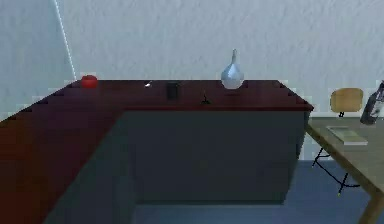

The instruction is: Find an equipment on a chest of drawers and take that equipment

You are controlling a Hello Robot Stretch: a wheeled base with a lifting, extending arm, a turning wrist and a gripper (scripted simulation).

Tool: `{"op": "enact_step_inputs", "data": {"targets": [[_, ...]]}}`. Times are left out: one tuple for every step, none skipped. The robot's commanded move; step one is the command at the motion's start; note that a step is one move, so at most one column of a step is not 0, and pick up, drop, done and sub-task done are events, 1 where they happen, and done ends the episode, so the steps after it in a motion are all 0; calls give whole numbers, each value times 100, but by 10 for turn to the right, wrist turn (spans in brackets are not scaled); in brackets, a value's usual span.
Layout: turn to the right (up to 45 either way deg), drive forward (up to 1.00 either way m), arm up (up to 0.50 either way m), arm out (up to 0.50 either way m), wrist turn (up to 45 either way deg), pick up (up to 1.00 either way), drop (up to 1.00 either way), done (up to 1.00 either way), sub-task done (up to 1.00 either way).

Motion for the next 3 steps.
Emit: {"op": "enact_step_inputs", "data": {"targets": [[450, 0, 0, 0, 0, 0, 0, 0, 0], [450, 0, 0, 0, 0, 0, 0, 0, 0], [90, 0, 0, 0, 0, 0, 0, 0, 0]]}}
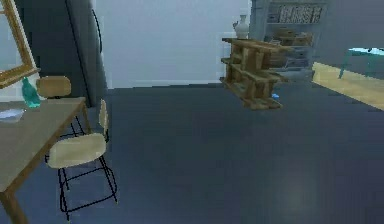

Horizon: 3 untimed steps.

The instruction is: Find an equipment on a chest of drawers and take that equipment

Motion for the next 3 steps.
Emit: {"op": "enact_step_inputs", "data": {"targets": [[0, 15, 0, 0, 0, 0, 0, 0, 0], [390, 0, 0, 0, 0, 0, 0, 0, 0], [0, 100, 0, 0, 0, 0, 0, 0, 0]]}}
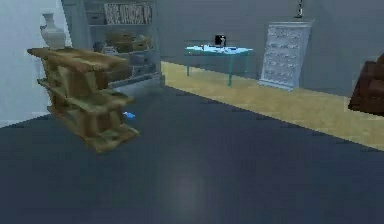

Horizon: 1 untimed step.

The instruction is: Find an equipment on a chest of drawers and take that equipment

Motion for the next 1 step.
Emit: {"op": "enact_step_inputs", "data": {"targets": [[0, 100, 0, 0, 0, 0, 0, 0, 0]]}}
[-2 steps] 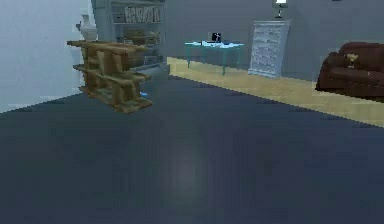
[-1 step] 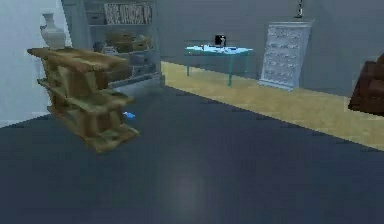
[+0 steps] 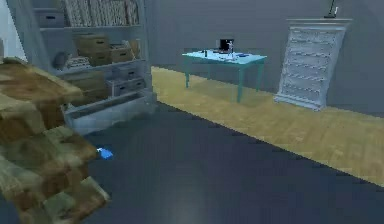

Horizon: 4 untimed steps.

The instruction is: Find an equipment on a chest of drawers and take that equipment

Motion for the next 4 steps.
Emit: {"op": "enact_step_inputs", "data": {"targets": [[0, 100, 0, 0, 0, 0, 0, 0, 0], [30, 0, 0, 0, 0, 0, 0, 0, 0], [0, 100, 0, 0, 0, 0, 0, 0, 0], [0, 65, 0, 0, 0, 0, 0, 0, 0]]}}
